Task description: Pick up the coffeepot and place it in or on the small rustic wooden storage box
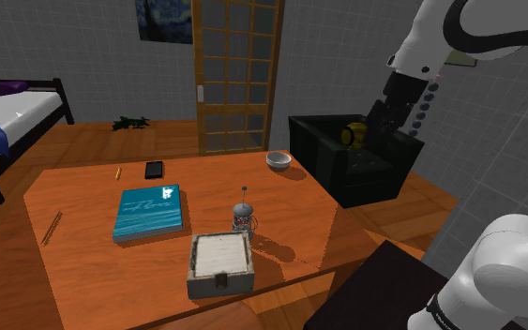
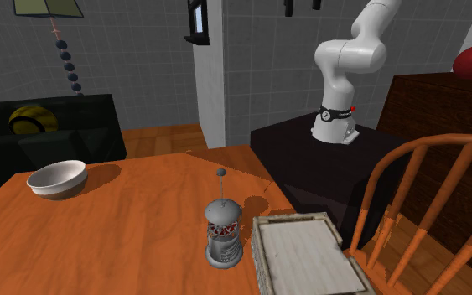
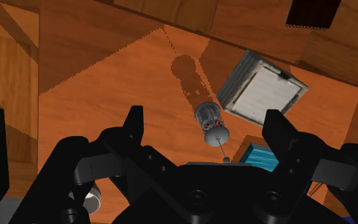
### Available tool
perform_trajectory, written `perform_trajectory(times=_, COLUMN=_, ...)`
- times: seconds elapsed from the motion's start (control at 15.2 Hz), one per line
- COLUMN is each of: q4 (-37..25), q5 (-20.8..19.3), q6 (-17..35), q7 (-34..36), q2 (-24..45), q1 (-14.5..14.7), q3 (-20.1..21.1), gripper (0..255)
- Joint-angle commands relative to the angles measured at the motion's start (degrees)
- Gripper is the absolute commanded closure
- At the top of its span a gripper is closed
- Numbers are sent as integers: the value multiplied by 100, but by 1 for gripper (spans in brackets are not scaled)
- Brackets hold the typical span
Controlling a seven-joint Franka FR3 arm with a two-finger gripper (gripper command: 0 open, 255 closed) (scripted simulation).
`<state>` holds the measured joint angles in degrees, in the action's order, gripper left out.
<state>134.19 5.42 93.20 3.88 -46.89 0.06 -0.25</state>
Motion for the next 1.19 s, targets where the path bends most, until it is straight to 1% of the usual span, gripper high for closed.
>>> perform_trajectory(times=0.0, q4=0, q5=0, q6=0, q7=0, q2=0, q1=0, q3=0, gripper=0)
perform_trajectory(times=0.33, q4=402, q5=24, q6=999, q7=-186, q2=593, q1=109, q3=96, gripper=0)
perform_trajectory(times=0.59, q4=583, q5=40, q6=1794, q7=-328, q2=1205, q1=196, q3=172, gripper=0)
perform_trajectory(times=0.86, q4=632, q5=49, q6=2565, q7=-461, q2=1924, q1=276, q3=250, gripper=0)
perform_trajectory(times=1.12, q4=551, q5=38, q6=3289, q7=-579, q2=2724, q1=348, q3=327, gripper=0)
